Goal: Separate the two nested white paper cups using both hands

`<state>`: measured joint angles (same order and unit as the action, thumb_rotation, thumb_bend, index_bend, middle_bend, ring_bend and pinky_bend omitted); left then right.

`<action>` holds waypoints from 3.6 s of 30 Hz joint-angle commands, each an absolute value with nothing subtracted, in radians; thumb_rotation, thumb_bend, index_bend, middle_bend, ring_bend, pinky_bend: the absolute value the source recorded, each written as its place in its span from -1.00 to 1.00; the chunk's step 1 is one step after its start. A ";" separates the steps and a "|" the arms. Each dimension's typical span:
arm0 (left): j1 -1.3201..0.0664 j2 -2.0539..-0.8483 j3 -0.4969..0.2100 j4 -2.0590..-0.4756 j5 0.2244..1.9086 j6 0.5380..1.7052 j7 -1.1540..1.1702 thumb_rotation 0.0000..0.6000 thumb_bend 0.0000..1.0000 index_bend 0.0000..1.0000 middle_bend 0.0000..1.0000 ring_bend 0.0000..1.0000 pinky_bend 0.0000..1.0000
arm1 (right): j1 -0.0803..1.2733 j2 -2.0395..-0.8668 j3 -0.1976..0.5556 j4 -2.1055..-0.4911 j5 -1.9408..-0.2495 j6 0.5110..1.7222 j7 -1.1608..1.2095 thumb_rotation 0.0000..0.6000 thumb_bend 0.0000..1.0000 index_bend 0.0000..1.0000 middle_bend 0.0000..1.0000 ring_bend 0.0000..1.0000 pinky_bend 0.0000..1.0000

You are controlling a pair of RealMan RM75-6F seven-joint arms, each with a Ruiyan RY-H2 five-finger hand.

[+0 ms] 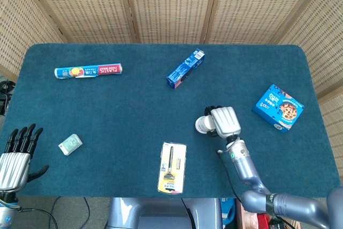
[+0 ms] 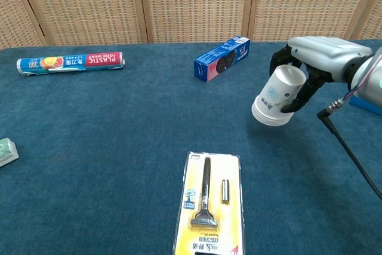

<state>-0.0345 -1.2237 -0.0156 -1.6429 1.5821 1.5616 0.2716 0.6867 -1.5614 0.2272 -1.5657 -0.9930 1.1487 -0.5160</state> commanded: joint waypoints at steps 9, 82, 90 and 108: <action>-0.092 -1.199 -0.058 -1.696 1.571 1.513 0.250 1.00 -0.71 -1.00 -1.00 -1.00 -1.00 | 0.674 -1.442 0.338 -1.768 -0.924 1.093 -0.339 1.00 -0.51 0.58 0.31 0.02 0.44; -0.537 -1.479 -0.278 -1.459 1.389 0.912 -0.944 1.00 -0.71 -0.61 -1.00 -1.00 -1.00 | 1.048 -1.517 0.598 -1.625 -0.203 0.863 -0.032 1.00 -0.51 0.58 0.32 0.03 0.44; -0.579 -1.487 -0.237 -1.370 1.490 0.928 -1.125 1.00 -0.71 -0.55 -1.00 -1.00 -1.00 | 1.053 -1.519 0.582 -1.626 -0.210 0.866 -0.021 1.00 -0.51 0.58 0.32 0.03 0.44; -0.598 -1.559 -0.179 -1.286 1.539 1.025 -1.480 1.00 -0.70 -0.53 -1.00 -1.00 -1.00 | 1.066 -1.536 0.560 -1.600 -0.216 0.853 -0.006 1.00 -0.51 0.58 0.32 0.03 0.44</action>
<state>-0.5883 -1.5489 -0.1939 -1.3073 1.5176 1.0109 -1.4083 1.0656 -1.5359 0.5599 -1.6006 -0.2157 0.8529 -0.0060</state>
